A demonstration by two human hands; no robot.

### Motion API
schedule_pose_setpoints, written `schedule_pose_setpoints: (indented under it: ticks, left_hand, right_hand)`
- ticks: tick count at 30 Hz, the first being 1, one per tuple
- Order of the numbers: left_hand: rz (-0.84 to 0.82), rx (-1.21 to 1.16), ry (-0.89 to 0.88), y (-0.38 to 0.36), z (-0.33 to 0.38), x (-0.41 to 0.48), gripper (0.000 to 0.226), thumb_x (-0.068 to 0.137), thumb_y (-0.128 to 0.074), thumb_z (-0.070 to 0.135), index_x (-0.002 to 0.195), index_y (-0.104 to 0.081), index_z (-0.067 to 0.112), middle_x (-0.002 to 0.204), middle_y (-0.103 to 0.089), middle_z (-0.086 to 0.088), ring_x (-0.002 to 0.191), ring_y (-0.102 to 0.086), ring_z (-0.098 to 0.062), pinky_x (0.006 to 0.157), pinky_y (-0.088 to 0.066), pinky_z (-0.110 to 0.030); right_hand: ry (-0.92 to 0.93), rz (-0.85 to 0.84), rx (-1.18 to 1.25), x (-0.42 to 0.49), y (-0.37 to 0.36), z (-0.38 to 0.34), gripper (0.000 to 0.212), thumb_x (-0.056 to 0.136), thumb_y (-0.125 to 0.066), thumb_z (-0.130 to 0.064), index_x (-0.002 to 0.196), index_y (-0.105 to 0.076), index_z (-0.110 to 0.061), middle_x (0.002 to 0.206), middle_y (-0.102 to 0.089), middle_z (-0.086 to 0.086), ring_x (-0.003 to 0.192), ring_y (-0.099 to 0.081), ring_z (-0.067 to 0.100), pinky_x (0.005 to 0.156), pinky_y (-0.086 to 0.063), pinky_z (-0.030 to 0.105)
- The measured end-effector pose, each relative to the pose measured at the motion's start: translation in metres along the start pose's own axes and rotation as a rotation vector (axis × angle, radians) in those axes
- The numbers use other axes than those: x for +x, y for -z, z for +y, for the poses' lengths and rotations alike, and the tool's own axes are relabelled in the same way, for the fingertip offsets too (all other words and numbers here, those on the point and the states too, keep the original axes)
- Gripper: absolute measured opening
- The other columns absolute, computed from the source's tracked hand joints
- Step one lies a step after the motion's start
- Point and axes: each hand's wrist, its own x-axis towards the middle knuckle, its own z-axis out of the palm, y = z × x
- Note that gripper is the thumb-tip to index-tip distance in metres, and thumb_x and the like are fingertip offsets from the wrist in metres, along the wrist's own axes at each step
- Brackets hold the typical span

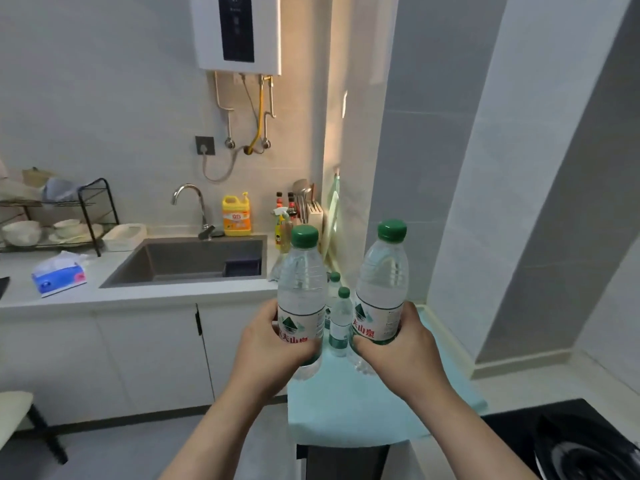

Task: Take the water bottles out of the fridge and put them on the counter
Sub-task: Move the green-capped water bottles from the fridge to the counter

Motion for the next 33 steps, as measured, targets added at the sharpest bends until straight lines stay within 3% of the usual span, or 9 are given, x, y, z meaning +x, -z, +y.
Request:
schedule_pose_setpoints:
  ticks: [4, 7, 14, 17, 22, 33]
  left_hand:
    - [-0.067, 0.075, 0.004, -0.010, -0.014, 0.048, 0.036, 0.055, -0.078, 0.012, 0.085, -0.066, 0.027, 0.077, -0.074, 0.008, 0.072, -0.070, -0.010, 0.066, -0.059, -0.036]
    - [-0.076, 0.097, 0.057, -0.019, -0.041, 0.081, 0.041, 0.051, -0.078, 0.014, 0.087, -0.065, 0.028, 0.077, -0.074, 0.006, 0.072, -0.071, -0.011, 0.068, -0.061, -0.040]
    - [-0.042, 0.108, 0.183, -0.050, -0.109, 0.128, 0.051, 0.049, -0.083, 0.016, 0.094, -0.060, 0.026, 0.084, -0.073, 0.006, 0.076, -0.070, -0.009, 0.065, -0.059, -0.035]
    - [-0.006, 0.138, 0.243, -0.066, -0.142, 0.145, 0.050, 0.048, -0.082, 0.020, 0.094, -0.063, 0.025, 0.084, -0.074, 0.007, 0.077, -0.070, -0.009, 0.064, -0.059, -0.035]
    - [0.043, 0.181, 0.321, -0.090, -0.179, 0.163, 0.044, 0.055, -0.081, 0.016, 0.090, -0.059, 0.028, 0.082, -0.070, 0.008, 0.073, -0.065, -0.004, 0.055, -0.045, -0.020]
    - [0.032, 0.165, 0.338, -0.131, -0.228, 0.184, 0.034, 0.057, -0.076, 0.009, 0.082, -0.058, 0.023, 0.076, -0.066, -0.001, 0.061, -0.056, -0.006, 0.055, -0.047, -0.023]
  right_hand:
    - [-0.068, -0.005, -0.016, 0.041, -0.018, 0.008, 0.047, 0.068, -0.078, -0.031, 0.103, -0.047, -0.034, 0.093, -0.062, -0.017, 0.081, -0.060, 0.002, 0.052, -0.044, 0.019]
    - [-0.112, -0.022, -0.030, 0.067, -0.036, 0.023, 0.046, 0.069, -0.076, -0.029, 0.105, -0.048, -0.032, 0.091, -0.063, -0.016, 0.079, -0.060, 0.002, 0.050, -0.044, 0.018]
    - [-0.213, -0.150, -0.077, 0.123, -0.077, 0.082, 0.039, 0.067, -0.077, -0.029, 0.099, -0.055, -0.031, 0.091, -0.066, -0.014, 0.079, -0.063, 0.003, 0.053, -0.046, 0.015]
    - [-0.222, -0.205, -0.136, 0.150, -0.091, 0.116, 0.044, 0.061, -0.078, -0.034, 0.099, -0.054, -0.033, 0.094, -0.065, -0.011, 0.083, -0.062, 0.008, 0.060, -0.049, 0.022]
    - [-0.261, -0.285, -0.142, 0.180, -0.113, 0.164, 0.044, 0.063, -0.079, -0.037, 0.098, -0.051, -0.034, 0.092, -0.064, -0.014, 0.083, -0.063, 0.008, 0.060, -0.049, 0.021]
    - [-0.303, -0.318, -0.072, 0.204, -0.161, 0.236, 0.048, 0.063, -0.083, -0.033, 0.100, -0.052, -0.036, 0.095, -0.067, -0.011, 0.086, -0.066, 0.014, 0.071, -0.056, 0.032]
